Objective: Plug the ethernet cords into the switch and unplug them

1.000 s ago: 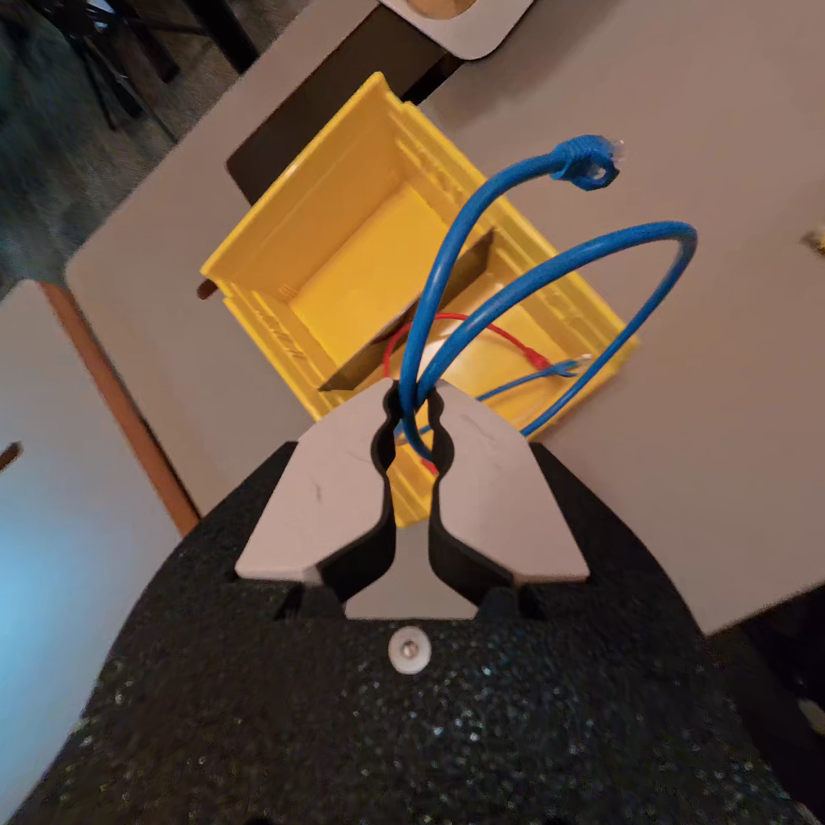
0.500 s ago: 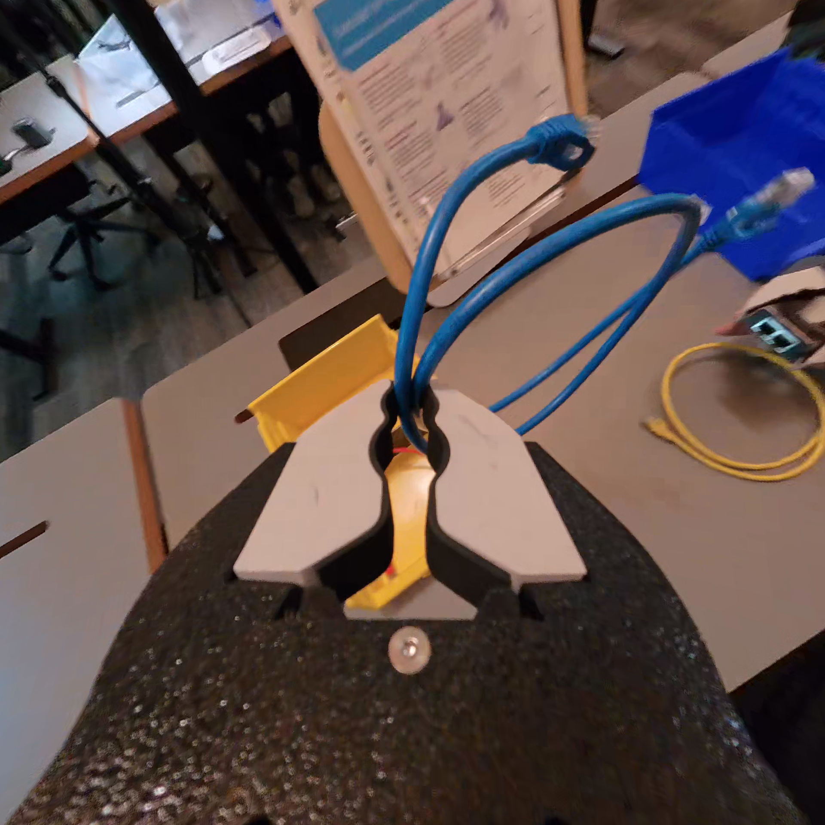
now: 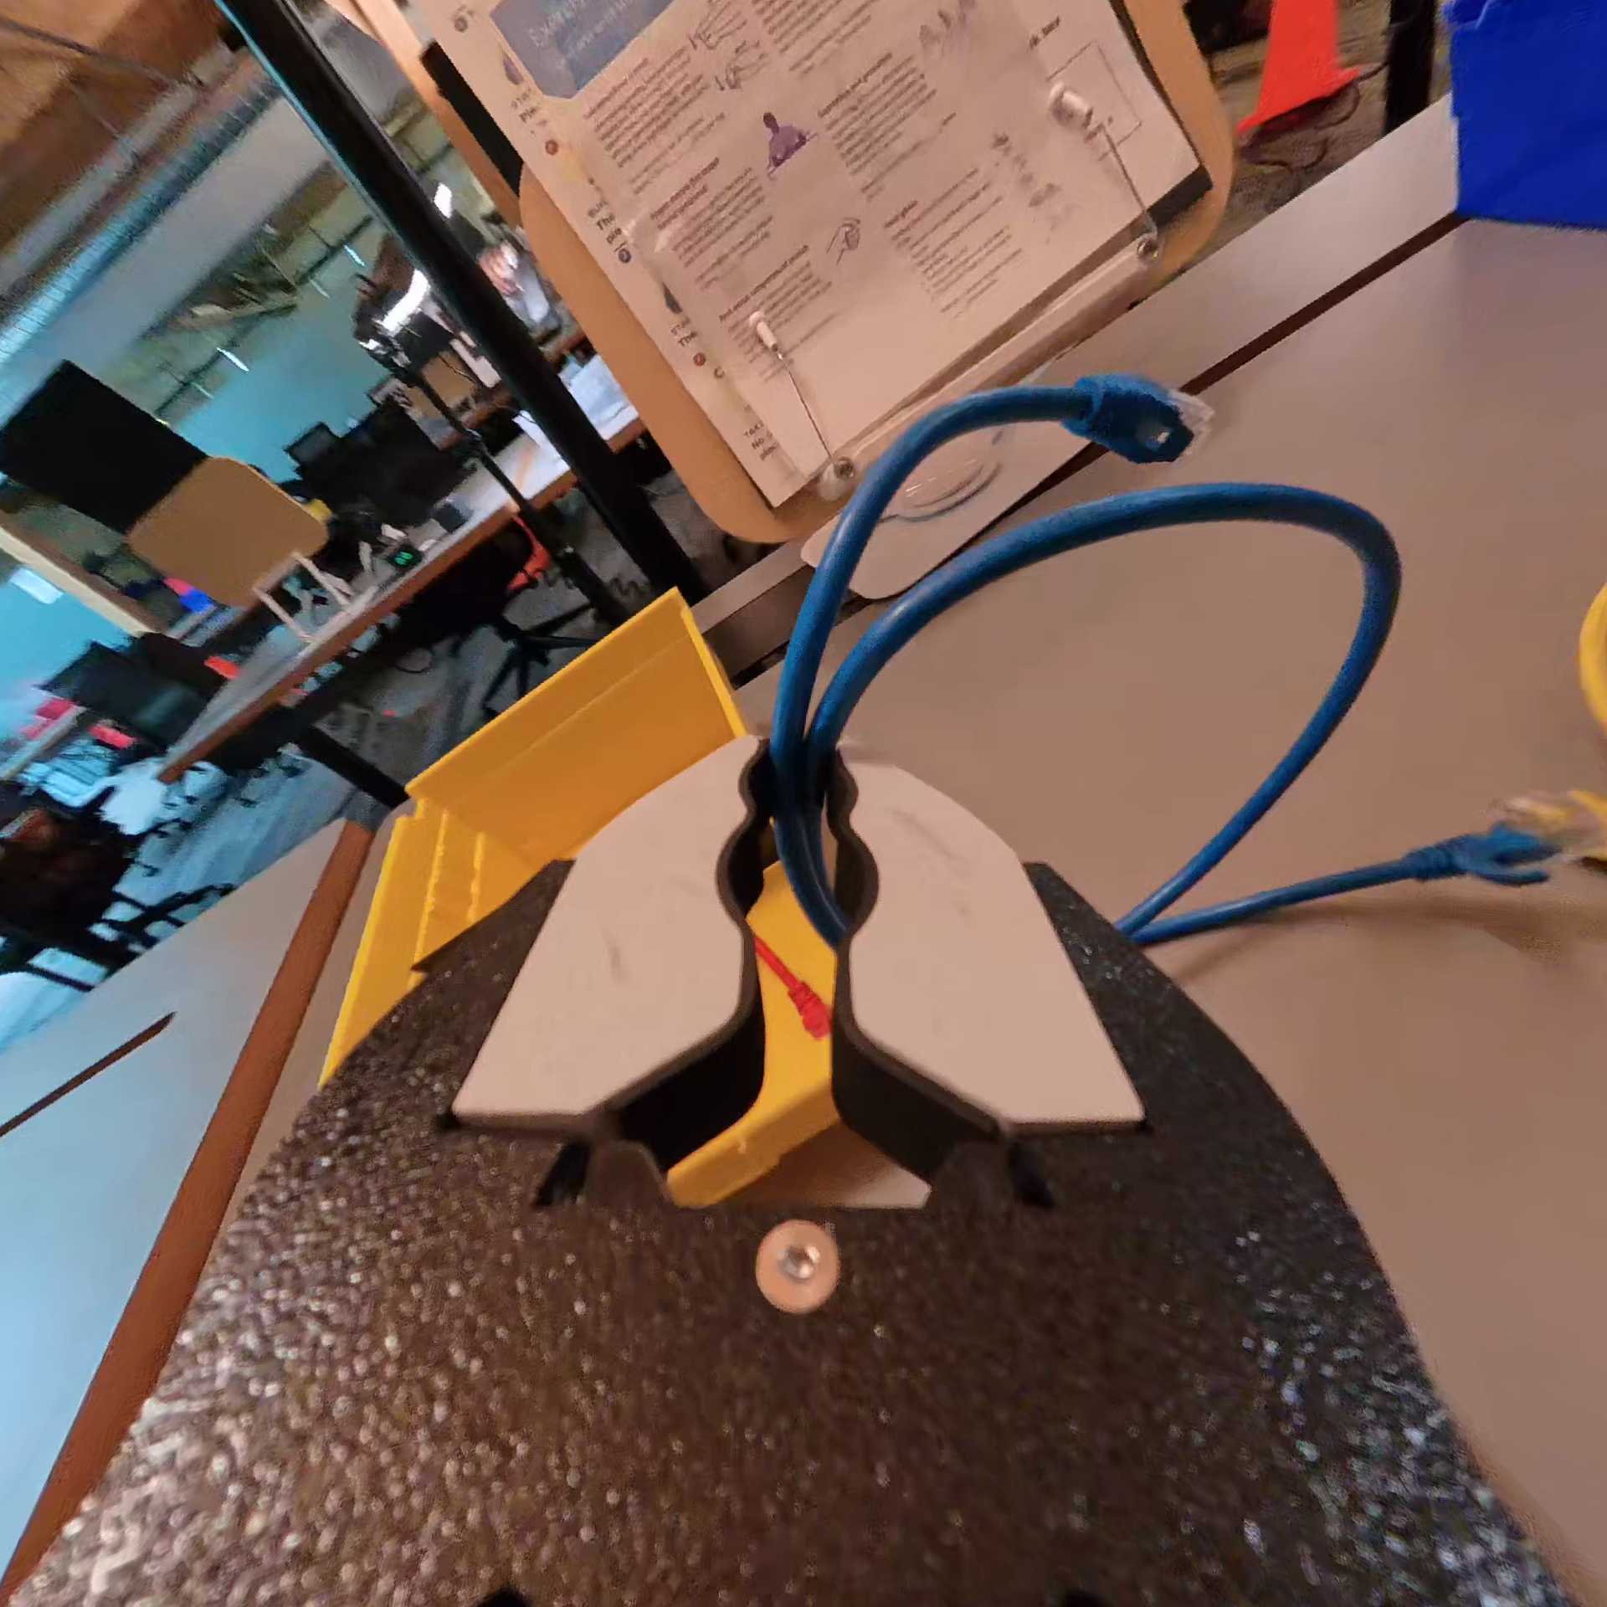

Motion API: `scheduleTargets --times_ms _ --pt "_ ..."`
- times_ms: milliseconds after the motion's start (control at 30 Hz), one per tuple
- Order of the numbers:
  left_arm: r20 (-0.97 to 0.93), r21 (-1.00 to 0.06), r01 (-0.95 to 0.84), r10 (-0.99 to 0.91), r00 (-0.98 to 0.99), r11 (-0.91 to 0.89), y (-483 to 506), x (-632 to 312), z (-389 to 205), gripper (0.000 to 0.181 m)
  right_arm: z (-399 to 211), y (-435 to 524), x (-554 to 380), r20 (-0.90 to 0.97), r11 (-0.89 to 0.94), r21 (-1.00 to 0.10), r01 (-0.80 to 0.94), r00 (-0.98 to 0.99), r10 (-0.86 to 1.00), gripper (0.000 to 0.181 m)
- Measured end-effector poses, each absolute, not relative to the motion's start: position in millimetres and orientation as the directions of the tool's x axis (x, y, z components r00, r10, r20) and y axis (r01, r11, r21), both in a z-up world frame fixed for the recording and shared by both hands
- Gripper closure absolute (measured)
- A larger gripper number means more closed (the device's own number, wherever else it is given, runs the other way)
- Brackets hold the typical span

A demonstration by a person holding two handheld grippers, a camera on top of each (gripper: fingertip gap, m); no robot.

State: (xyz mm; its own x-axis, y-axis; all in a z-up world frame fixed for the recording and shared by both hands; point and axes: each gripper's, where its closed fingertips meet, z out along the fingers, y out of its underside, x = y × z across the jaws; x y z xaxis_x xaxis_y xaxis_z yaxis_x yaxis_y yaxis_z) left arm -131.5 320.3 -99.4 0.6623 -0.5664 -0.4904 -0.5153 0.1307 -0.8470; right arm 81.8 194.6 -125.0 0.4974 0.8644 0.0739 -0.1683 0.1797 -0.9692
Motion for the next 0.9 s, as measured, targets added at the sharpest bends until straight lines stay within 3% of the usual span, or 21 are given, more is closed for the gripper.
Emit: scheduleTargets --times_ms 233,367,500,533,700,767,833,900 --pt "-0.629 -0.775 -0.520 -0.516 0.581 0.359 268.7 -133.1 -119.8 0.170 -125.7 194.3 80.7 0.080 0.181 -0.970 -0.159 0.496 0.865 0.120" --pt "-0.735 -0.620 -0.611 -0.637 0.234 0.491 212.0 -131.3 -168.3 0.167 -127.3 195.1 78.7 0.079 0.171 -0.974 -0.147 0.489 0.868 0.120" --pt "-0.610 -0.511 -0.703 -0.785 -0.107 0.494 166.8 -138.1 -223.6 0.160 -128.7 195.0 76.8 0.084 0.169 -0.977 -0.133 0.486 0.870 0.120" --pt "-0.561 -0.505 -0.707 -0.811 -0.169 0.496 156.6 -138.1 -229.2 0.151 -128.6 194.7 76.7 0.087 0.172 -0.976 -0.131 0.487 0.869 0.120" --pt "-0.138 -0.601 -0.684 -0.897 -0.420 0.413 101.6 -130.7 -218.0 0.122 -128.3 193.6 76.7 0.095 0.180 -0.975 -0.130 0.487 0.868 0.120" --pt "0.088 -0.639 -0.690 -0.859 -0.504 0.340 82.3 -127.7 -201.0 0.125 -128.8 193.3 75.9 0.098 0.179 -0.976 -0.125 0.484 0.869 0.120" --pt "0.146 -0.709 -0.636 -0.819 -0.555 0.305 83.1 -110.8 -182.3 0.128 -129.4 192.8 74.9 0.102 0.180 -0.977 -0.118 0.481 0.871 0.120" --pt "0.008 -0.744 -0.566 -0.843 -0.538 0.354 113.7 -83.1 -179.5 0.132 -130.2 192.2 73.6 0.107 0.180 -0.977 -0.111 0.475 0.873 0.120"
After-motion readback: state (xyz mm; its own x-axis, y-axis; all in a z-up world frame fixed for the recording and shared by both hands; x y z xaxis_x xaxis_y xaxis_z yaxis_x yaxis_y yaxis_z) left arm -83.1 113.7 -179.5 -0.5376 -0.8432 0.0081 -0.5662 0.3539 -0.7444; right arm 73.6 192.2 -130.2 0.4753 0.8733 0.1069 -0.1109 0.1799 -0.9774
